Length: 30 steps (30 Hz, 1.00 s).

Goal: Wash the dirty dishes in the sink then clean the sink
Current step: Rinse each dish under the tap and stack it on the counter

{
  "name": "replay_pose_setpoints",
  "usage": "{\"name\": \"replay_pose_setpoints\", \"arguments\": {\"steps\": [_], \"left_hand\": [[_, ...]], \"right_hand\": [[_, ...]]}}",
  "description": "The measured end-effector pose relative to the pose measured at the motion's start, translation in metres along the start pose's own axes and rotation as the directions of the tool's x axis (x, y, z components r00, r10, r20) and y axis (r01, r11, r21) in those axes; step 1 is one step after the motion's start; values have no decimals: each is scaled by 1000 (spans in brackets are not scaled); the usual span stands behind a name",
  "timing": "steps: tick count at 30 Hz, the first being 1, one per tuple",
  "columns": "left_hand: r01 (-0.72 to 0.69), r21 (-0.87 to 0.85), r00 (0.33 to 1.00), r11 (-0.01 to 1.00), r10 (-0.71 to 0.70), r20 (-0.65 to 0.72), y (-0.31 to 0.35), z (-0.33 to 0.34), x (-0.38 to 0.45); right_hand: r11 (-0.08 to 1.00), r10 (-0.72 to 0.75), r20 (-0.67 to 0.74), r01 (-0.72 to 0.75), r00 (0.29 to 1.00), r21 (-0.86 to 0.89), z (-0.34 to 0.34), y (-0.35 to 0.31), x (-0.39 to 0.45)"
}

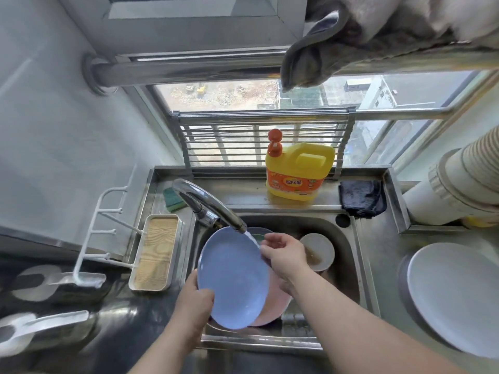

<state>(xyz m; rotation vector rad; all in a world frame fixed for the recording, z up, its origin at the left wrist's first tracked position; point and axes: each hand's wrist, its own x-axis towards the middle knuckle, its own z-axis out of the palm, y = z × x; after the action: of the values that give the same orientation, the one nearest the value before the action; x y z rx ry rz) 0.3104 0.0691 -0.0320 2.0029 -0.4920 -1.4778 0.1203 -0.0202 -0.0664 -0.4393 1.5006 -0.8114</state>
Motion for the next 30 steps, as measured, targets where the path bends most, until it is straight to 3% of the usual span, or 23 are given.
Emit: {"name": "replay_pose_setpoints", "arguments": {"steps": [3, 6, 9, 13, 19, 22, 27, 30], "left_hand": [[-80, 9, 979, 997, 80, -186, -4, 1, -15], [-186, 39, 943, 982, 189, -272, -4, 2, -31], [-229, 70, 928, 971, 240, -285, -4, 1, -38], [-241, 32, 928, 970, 240, -286, -5, 2, -36], [-230, -107, 947, 967, 198, -253, -11, 5, -18], [-165, -256, 967, 953, 105, -233, -13, 10, -5], [97, -473, 980, 876, -167, -109, -26, 16, 12], [212, -500, 970, 840, -245, 0, -29, 24, 16]], "right_hand": [[985, 77, 134, -96, 988, 140, 30, -12, -6], [987, 139, 189, -152, 972, 59, 39, -23, -5], [985, 164, 210, -147, 964, -93, 39, -28, -5], [907, -25, 221, 115, 975, -406, 38, -21, -4], [840, 12, 177, 86, 984, -535, 18, -18, -7], [884, -11, 135, 73, 991, -462, -5, -10, -5], [919, -8, -116, -38, 993, -392, -55, 9, -12], [933, 64, -101, -95, 993, -346, -75, 19, -16]]}}
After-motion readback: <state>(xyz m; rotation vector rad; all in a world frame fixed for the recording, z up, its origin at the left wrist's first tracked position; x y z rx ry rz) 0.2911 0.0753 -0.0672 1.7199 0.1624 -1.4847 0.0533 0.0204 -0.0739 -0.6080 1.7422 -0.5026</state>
